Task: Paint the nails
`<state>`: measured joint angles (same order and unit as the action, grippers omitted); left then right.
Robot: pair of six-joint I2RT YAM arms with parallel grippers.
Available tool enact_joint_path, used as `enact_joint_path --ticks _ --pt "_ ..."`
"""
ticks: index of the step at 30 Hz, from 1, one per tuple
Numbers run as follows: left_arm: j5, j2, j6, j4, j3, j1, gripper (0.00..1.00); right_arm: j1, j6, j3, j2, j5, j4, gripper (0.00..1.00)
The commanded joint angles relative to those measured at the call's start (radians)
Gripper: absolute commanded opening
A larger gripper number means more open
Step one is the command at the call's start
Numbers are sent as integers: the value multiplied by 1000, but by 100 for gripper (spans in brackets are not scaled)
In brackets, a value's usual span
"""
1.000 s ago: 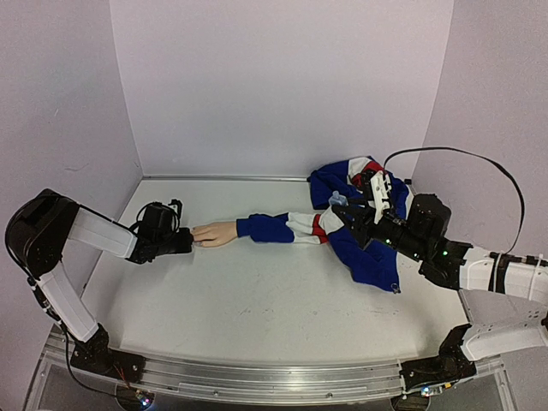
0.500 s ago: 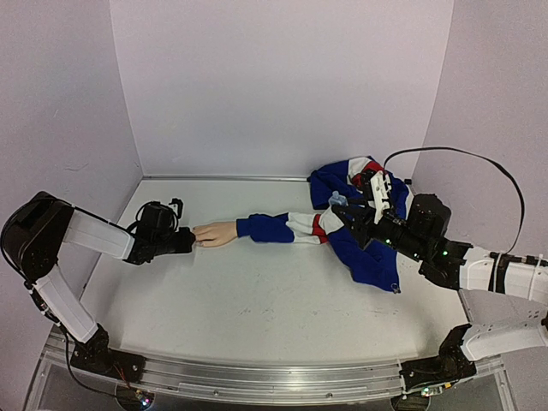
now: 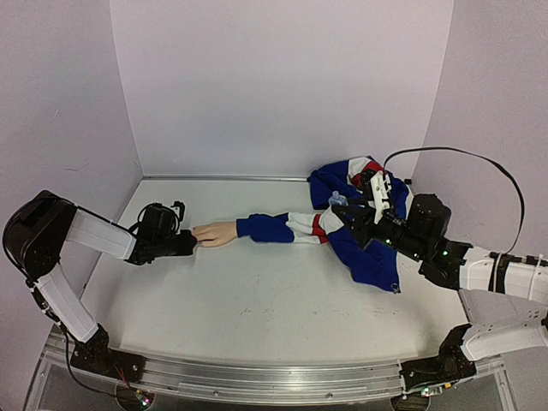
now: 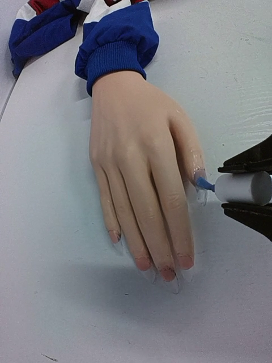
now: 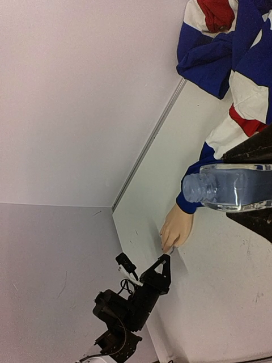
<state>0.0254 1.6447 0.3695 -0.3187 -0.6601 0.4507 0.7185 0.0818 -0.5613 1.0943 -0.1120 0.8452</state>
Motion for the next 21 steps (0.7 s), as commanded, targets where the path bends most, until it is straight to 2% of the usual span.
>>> enact_joint_path --ticks 1,11,21 --pt "4 13 8 -6 -35 2 0 -5 -6 -16 -10 -5 80 0" --pt "55 3 1 -2 -25 2 0 -4 -7 -16 -10 -5 80 0" --pt "147 -87 -14 19 12 2 0 -4 -8 -16 -12 -8 80 0"
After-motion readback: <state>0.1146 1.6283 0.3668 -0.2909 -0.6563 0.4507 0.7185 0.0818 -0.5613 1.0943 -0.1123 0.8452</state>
